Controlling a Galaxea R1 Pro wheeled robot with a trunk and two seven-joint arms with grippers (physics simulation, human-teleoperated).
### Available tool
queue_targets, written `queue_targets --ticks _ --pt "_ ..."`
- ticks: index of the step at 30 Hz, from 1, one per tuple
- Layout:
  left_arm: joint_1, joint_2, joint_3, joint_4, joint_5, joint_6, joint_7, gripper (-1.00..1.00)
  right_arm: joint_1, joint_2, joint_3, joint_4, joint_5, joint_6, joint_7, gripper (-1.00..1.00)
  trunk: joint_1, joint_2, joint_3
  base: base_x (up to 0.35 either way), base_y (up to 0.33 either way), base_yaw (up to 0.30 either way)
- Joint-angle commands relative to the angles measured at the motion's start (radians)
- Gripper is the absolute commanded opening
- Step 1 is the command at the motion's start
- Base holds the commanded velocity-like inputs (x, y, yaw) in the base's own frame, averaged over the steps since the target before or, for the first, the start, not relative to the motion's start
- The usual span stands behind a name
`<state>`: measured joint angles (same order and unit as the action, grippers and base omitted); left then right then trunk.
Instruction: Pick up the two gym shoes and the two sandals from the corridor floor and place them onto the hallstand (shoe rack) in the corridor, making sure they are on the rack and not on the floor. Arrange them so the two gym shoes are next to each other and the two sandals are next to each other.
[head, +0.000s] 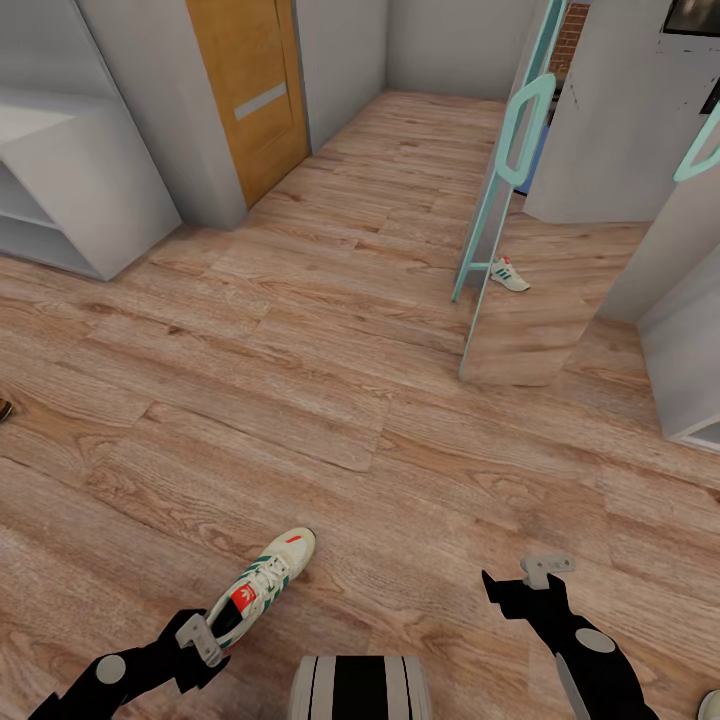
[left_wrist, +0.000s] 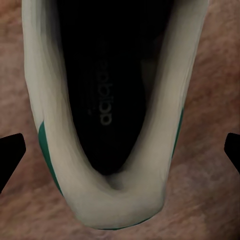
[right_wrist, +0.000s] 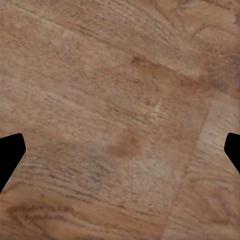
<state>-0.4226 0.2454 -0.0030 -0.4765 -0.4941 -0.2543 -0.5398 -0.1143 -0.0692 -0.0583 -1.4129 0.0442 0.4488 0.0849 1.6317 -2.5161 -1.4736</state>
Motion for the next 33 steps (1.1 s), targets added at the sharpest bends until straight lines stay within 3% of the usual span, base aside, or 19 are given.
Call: queue_targets --ticks 1,33 --pt "0.000 0.000 0.000 -0.001 -0.008 -0.005 0.000 1.00 0.000 0.000 -0.002 -0.001 0.005 0.005 0.007 1.00 0.000 0.000 -0.001 0.000 0.000 0.000" --pt "0.002 -0.002 -0.001 -0.002 -0.004 -0.009 0.006 1.00 0.000 0.000 -0.002 -0.001 0.005 0.005 0.007 1.00 0.000 0.000 -0.001 0.000 0.000 0.000"
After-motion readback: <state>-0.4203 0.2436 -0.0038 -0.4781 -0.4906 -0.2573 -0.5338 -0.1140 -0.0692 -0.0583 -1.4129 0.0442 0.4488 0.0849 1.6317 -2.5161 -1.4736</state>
